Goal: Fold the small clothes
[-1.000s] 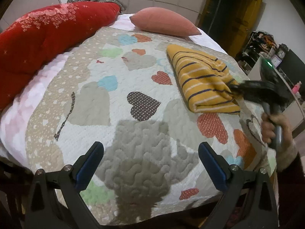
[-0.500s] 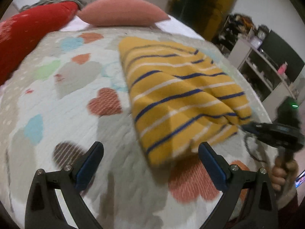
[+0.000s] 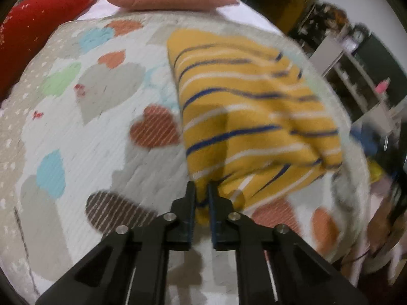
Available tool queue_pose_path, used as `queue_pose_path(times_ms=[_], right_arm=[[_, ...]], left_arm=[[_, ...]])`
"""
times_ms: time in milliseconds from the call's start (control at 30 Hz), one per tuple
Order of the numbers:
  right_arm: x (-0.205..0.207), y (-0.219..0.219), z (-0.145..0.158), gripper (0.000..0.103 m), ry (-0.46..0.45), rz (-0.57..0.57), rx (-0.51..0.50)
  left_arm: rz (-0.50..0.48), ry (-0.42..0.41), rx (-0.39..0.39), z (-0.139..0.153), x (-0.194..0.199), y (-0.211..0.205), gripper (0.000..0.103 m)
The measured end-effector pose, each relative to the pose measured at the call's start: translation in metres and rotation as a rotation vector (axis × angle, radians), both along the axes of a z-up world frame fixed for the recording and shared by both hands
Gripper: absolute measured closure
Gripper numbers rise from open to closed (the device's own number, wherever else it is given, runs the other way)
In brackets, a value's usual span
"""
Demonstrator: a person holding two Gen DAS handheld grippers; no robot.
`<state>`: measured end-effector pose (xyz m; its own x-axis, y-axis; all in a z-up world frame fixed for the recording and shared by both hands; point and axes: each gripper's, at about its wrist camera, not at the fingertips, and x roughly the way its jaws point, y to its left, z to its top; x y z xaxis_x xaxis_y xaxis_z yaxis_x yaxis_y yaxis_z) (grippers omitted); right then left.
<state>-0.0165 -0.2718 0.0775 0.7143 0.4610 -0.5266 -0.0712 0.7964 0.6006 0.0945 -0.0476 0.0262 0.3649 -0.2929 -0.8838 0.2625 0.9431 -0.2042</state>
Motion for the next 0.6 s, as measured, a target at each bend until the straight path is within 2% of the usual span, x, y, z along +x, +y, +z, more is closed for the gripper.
queue_pose_path(times_ms=[67,200,300,367,400,500,600], right_arm=[[0.022,0.005,-0.003,0.054,0.018,-0.001,0.009],[0.075,0.012,-0.016,0.054,0.101,-0.030,0.005],[0.109,0.019,-0.027,0.054,0.125,-0.012,-0.008],[0.131,0.027,-0.035,0.090,0.167,0.043,-0.022],[0.139,0.031,-0.037,0.094,0.188,0.075,-0.017],[0.145,0.029,-0.019,0.095,0.124,0.071,-0.055],[0.160,0.016,-0.004,0.095,0.105,-0.004,-0.101]], left_arm=[[-0.009,-0.017,0.013,-0.003,-0.009,-0.001,0.094],[0.002,-0.061,-0.033,0.011,-0.020,0.001,0.094],[-0.012,-0.138,-0.072,0.028,-0.024,-0.003,0.088],[-0.018,-0.195,-0.076,0.035,-0.023,-0.007,0.066],[-0.018,-0.210,-0.069,0.037,-0.021,-0.009,0.061],[-0.034,-0.207,-0.052,0.031,-0.012,-0.014,0.058],[-0.025,-0.169,-0.044,0.017,-0.005,-0.016,0.058]])
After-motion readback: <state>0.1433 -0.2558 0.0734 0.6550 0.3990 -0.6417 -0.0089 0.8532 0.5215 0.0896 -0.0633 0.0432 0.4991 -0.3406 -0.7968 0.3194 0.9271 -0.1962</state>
